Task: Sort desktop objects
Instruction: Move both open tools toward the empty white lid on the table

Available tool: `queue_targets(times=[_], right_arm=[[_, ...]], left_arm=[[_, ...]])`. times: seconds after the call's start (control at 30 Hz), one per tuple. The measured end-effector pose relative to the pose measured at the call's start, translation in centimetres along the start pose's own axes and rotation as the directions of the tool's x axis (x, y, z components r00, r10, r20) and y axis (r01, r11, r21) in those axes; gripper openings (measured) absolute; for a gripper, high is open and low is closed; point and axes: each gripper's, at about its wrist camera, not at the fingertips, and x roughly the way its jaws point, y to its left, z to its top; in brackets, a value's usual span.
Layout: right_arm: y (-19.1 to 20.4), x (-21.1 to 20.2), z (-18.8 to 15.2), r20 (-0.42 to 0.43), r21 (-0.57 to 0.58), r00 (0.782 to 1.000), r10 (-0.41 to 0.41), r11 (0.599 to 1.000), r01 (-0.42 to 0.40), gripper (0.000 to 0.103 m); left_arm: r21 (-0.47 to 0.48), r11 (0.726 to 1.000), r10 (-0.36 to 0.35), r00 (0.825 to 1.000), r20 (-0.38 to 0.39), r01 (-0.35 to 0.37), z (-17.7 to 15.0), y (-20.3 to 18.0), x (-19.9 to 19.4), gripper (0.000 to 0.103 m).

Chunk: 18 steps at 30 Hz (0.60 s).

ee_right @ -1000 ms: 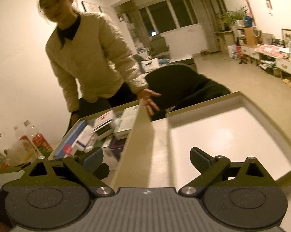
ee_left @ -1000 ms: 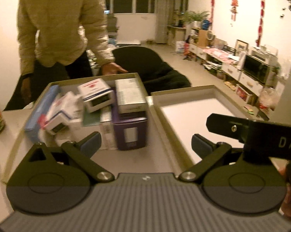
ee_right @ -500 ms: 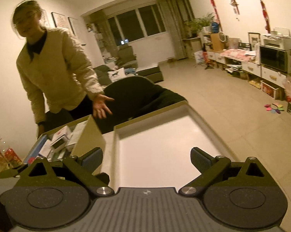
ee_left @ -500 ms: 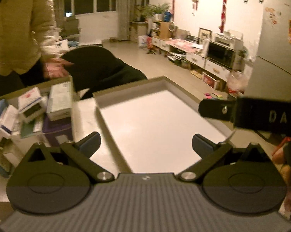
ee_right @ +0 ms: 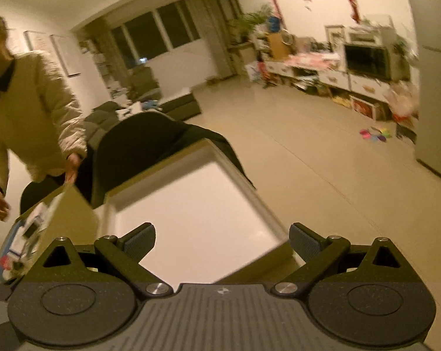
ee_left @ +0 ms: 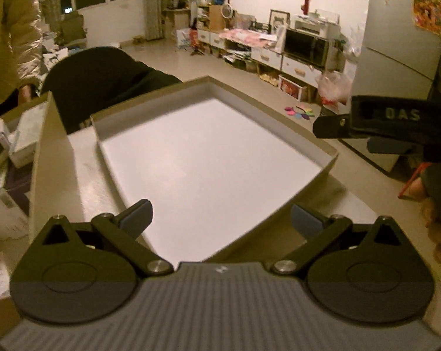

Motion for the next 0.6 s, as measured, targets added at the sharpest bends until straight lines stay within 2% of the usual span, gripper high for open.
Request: queue_targets(times=[0.1,0.27,0.6], right_arm=[[-1.7,1.4,-0.2,-0.031,0.052,0.999,-0.013,0.999,0.015,0.099],[-3.5,3.6,-0.6,-0.076,0.134,0.997,0.01,0.991,0.0,0.099],[-5.4,5.7,-0.5,-0.109,0.255,0.992,0.061,0.967,-0.031,0.095]], left_arm=[[-0.002,1.0,-0.029,0.999,-0.016,0.029,-0.3,-0.2,0.4,0.103],[-0.01,0.998,-0.064,0.997,-0.035,0.064,-0.7,-0.4,1.0,0.103],[-0.018,0.994,-0.11,0.99,-0.092,0.109,-1.2,-1.1,2.8,0.103]])
